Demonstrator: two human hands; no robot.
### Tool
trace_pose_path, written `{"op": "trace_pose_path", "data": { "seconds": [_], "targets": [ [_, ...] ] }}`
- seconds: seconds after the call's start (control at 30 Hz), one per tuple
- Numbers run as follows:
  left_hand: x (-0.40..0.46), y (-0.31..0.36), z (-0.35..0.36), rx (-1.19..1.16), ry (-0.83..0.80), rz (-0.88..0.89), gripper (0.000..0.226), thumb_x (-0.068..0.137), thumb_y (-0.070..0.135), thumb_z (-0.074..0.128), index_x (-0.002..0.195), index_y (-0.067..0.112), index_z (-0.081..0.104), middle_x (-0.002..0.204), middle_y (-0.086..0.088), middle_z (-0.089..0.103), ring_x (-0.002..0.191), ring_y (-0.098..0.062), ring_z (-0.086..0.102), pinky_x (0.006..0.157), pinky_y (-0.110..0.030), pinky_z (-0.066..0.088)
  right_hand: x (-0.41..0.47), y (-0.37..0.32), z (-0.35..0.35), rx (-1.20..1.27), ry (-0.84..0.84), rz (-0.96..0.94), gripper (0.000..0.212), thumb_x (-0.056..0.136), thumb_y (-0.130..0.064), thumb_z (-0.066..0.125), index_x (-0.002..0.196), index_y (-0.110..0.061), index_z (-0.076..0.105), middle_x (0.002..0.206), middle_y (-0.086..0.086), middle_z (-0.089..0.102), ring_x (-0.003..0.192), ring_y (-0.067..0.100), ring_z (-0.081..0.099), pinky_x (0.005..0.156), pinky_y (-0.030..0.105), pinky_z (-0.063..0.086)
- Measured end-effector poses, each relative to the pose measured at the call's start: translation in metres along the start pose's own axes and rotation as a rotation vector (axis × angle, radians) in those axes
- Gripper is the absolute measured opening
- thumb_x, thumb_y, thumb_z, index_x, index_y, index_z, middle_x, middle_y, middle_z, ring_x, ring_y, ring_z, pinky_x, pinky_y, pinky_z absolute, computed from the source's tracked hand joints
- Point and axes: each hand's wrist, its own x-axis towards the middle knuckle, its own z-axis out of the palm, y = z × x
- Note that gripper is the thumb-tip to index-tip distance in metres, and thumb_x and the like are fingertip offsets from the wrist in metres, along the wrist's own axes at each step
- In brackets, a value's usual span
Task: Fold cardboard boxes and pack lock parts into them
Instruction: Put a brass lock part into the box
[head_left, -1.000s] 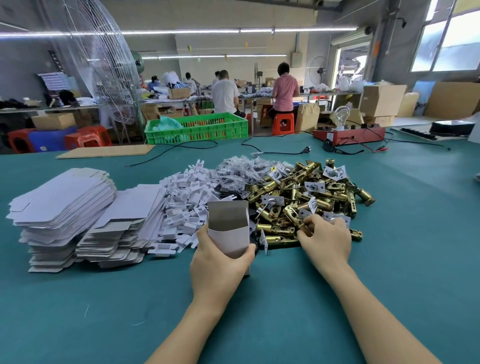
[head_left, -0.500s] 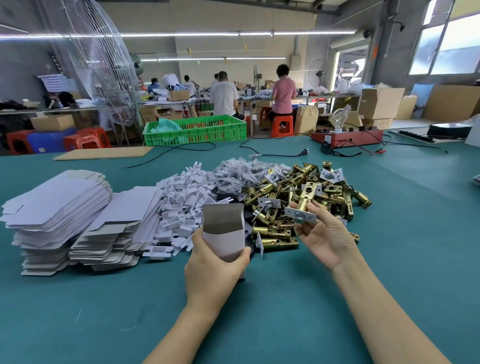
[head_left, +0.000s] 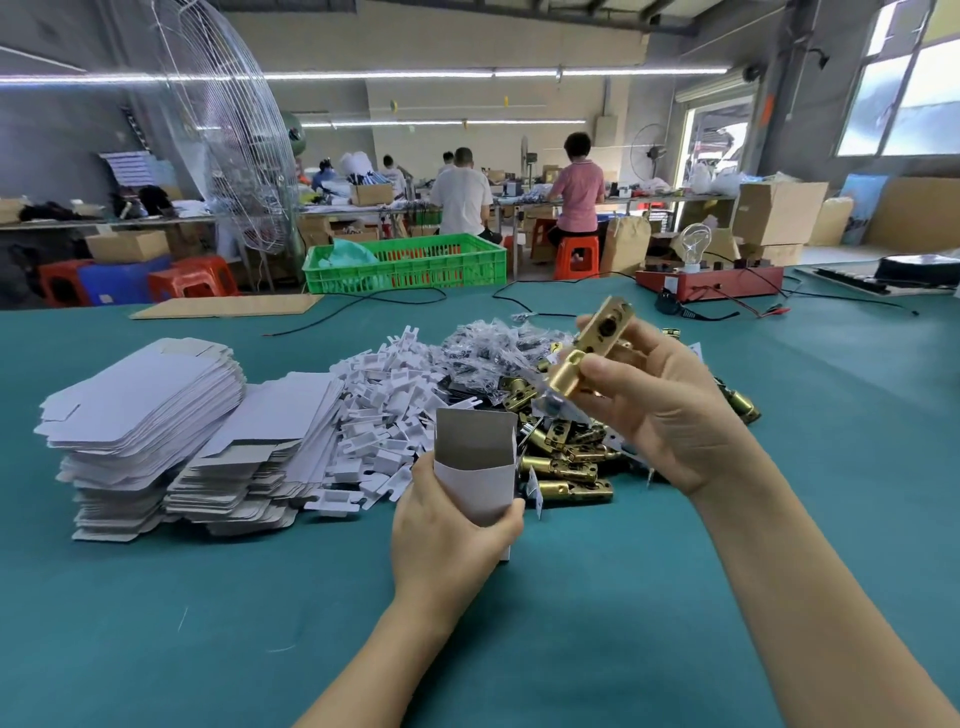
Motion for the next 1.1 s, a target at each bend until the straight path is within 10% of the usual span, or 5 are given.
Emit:
{"op": "trace_pose_path", "data": {
  "seconds": [0.57, 1.1],
  "targets": [
    [0.002, -0.005, 0.004, 0.007, 0.010, 0.010, 0.073, 0.061, 0.054, 0.081, 0.116, 0.028, 0.039, 0.099, 0.015, 0.052, 0.091, -0.012, 0.052, 0.072, -0.024, 0.038, 0.018, 0.026, 0.042, -1.175, -0.252, -0.306, 0.050, 0.083, -0.008, 0.069, 0.124, -0.028, 0.048, 0.095, -0.003, 0.065, 0.086, 0.007, 0.063, 0.077, 0.029, 0.051],
    [0.001, -0.002, 0.005, 0.060, 0.029, 0.066, 0.087, 0.061, 0.052, 0.083, 0.128, 0.017, 0.041, 0.101, 0.014, 0.045, 0.102, -0.021, 0.055, 0.078, -0.028, 0.039, 0.019, 0.029, 0.042, -1.552, -0.275, -0.244, 0.042, 0.083, -0.029, 0.071, 0.117, -0.019, 0.048, 0.086, 0.006, 0.048, 0.080, 0.023, 0.046, 0.069, 0.039, 0.043]
  ]
}}
